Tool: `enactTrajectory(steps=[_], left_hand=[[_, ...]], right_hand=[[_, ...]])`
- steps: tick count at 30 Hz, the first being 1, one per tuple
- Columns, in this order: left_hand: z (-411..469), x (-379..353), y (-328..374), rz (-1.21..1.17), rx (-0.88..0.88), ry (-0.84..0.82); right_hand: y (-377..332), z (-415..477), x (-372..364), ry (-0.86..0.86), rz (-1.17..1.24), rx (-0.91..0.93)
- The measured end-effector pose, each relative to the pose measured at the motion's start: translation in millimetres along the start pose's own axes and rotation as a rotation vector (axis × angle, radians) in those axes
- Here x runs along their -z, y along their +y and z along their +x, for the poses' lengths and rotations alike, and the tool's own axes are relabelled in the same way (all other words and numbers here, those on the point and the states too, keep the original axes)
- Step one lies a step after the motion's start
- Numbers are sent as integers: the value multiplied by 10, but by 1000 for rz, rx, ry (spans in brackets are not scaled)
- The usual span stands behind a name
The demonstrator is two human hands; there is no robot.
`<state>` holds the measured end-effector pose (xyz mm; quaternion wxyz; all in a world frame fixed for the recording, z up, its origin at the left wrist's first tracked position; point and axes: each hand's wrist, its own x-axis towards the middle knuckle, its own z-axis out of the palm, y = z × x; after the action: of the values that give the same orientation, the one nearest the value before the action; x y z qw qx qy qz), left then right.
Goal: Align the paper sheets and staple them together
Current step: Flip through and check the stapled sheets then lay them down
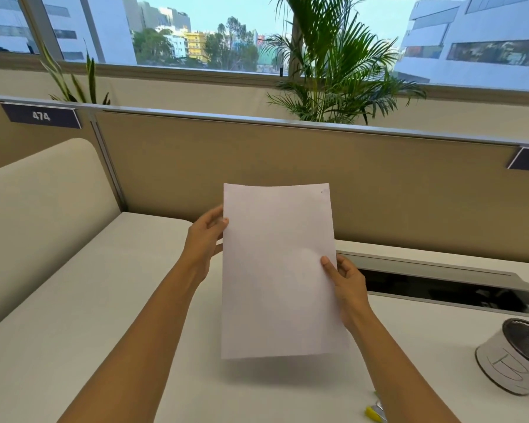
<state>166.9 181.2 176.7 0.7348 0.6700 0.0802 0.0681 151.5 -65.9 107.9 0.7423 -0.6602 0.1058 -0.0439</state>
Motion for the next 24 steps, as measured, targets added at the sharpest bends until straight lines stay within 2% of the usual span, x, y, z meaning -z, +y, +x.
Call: enactTrajectory(steps=[6, 15, 24], left_hand=[[141, 27, -384, 171, 154, 14], [295, 170, -836, 313, 345, -13], [453, 289, -1115, 310, 401, 87]], right_hand=[[286, 205, -139, 109, -3, -105], [569, 508, -391, 156, -149, -169], [727, 692, -605, 137, -208, -197]])
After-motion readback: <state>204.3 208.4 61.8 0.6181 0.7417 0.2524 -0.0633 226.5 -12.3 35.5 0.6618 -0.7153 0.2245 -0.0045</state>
